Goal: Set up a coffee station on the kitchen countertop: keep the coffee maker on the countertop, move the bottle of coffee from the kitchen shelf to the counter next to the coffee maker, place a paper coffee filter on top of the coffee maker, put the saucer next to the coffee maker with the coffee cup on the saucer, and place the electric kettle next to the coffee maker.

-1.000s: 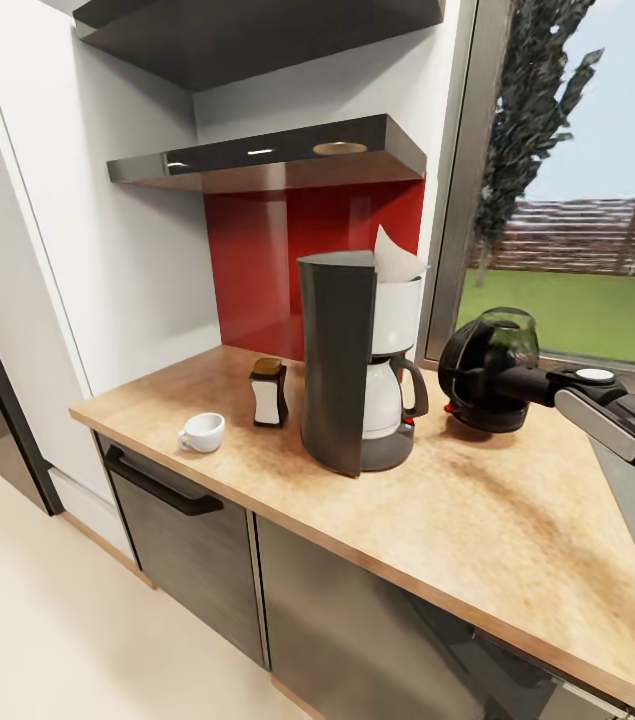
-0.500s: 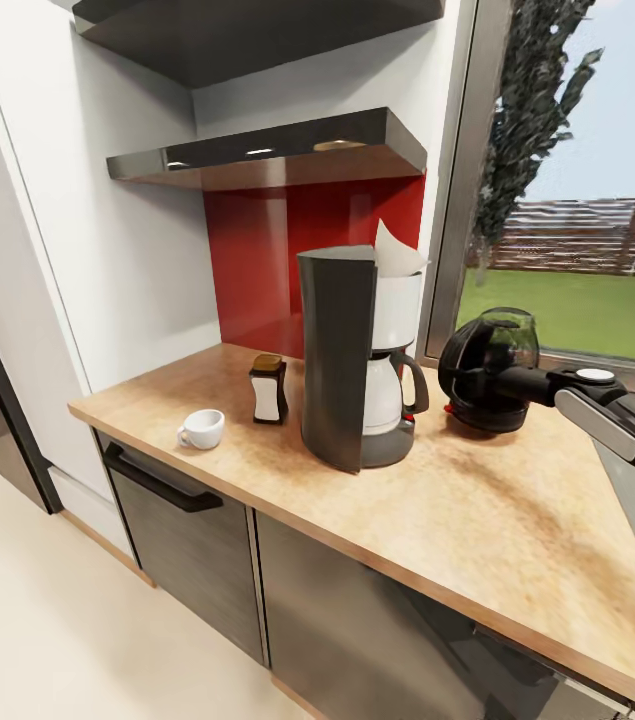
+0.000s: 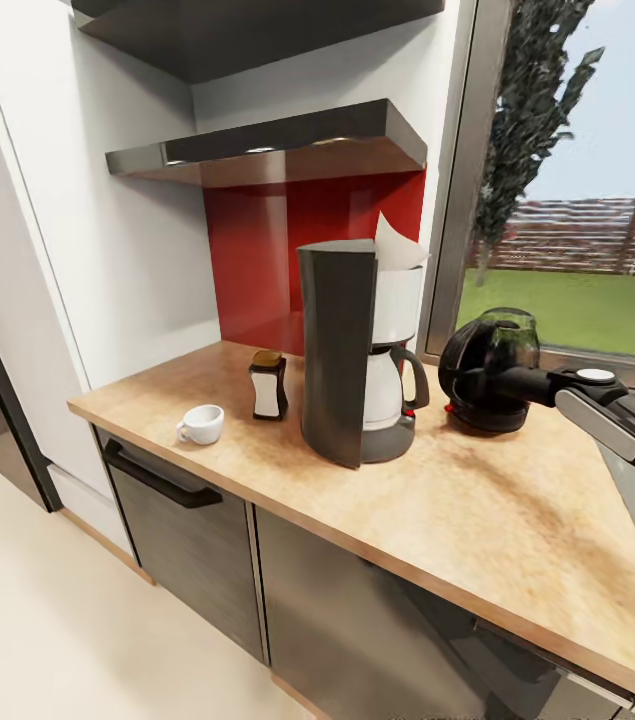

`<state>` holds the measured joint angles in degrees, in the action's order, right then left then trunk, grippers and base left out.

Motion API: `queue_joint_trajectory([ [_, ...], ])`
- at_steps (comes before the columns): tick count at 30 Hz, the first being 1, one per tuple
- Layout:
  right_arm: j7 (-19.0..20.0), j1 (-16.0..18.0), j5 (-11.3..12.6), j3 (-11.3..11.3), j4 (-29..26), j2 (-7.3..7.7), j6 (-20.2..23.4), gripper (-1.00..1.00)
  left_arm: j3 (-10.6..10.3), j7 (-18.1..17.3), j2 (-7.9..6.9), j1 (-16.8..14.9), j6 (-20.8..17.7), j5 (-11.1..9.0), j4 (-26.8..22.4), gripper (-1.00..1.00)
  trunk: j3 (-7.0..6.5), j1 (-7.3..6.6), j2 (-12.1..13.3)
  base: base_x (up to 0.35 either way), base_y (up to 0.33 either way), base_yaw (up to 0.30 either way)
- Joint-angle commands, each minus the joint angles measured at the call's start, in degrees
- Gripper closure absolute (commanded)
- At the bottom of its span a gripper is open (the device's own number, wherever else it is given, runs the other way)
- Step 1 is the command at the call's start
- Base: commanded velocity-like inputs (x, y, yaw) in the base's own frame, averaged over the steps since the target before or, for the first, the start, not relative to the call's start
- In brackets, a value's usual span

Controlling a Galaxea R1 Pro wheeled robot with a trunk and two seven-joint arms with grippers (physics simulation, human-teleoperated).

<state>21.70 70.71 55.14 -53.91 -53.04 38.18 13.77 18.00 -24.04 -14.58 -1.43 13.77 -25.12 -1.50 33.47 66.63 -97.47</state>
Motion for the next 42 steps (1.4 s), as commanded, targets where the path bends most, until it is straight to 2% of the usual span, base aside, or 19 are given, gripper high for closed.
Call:
queue_joint_trajectory([
  [1,-0.1,0.1,0.8,-0.1,0.0,0.05,0.2,1.0,0.5,-0.3,-0.01,-0.1,0.1,0.2,0.1,-1.0,0.24,0.22,-0.5,0.0,0.0,0.0],
  [5,-0.1,0.2,0.8,-0.1,0.0,0.03,0.2,1.0,0.5,-0.3,-0.01,-0.1,0.1,0.2,0.1,-1.0,0.24,0.22,-0.5,0.0,0.0,0.0],
  [14,-0.1,0.1,0.8,-0.1,0.0,0.0,0.2,1.0,0.5,-0.3,-0.01,0.0,0.1,0.2,0.1,-1.0,1.32,1.54,-2.9,0.0,0.0,0.0],
  [18,-0.1,0.1,0.8,-0.1,0.0,-0.01,0.2,1.0,0.5,-0.3,-0.01,-0.1,0.1,0.2,0.1,-1.0,1.32,1.54,-2.9,0.0,0.0,0.0],
  [21,-0.1,0.1,0.8,-0.1,0.1,0.03,0.2,1.0,0.5,-0.3,-0.01,0.0,0.1,0.2,0.1,-1.0,1.86,2.2,-4.1,0.0,0.0,0.0],
  [36,-0.1,0.1,0.8,-0.1,0.1,-0.01,0.3,1.0,0.5,-0.3,-0.01,-0.1,0.1,0.2,0.1,-1.0,2.4,2.86,-5.3,0.0,0.0,0.0],
  [40,-0.1,0.1,0.8,-0.1,0.1,0.0,0.2,1.0,0.5,-0.3,-0.01,-0.1,0.1,0.2,0.1,-1.0,3.11,3.74,-6.9,0.0,0.0,0.0],
  [42,-0.1,0.1,0.8,-0.1,0.1,0.02,0.2,1.0,0.5,-0.3,-0.01,-0.1,0.1,0.2,0.1,-1.0,3.11,3.74,-6.9,0.0,0.0,0.0],
])
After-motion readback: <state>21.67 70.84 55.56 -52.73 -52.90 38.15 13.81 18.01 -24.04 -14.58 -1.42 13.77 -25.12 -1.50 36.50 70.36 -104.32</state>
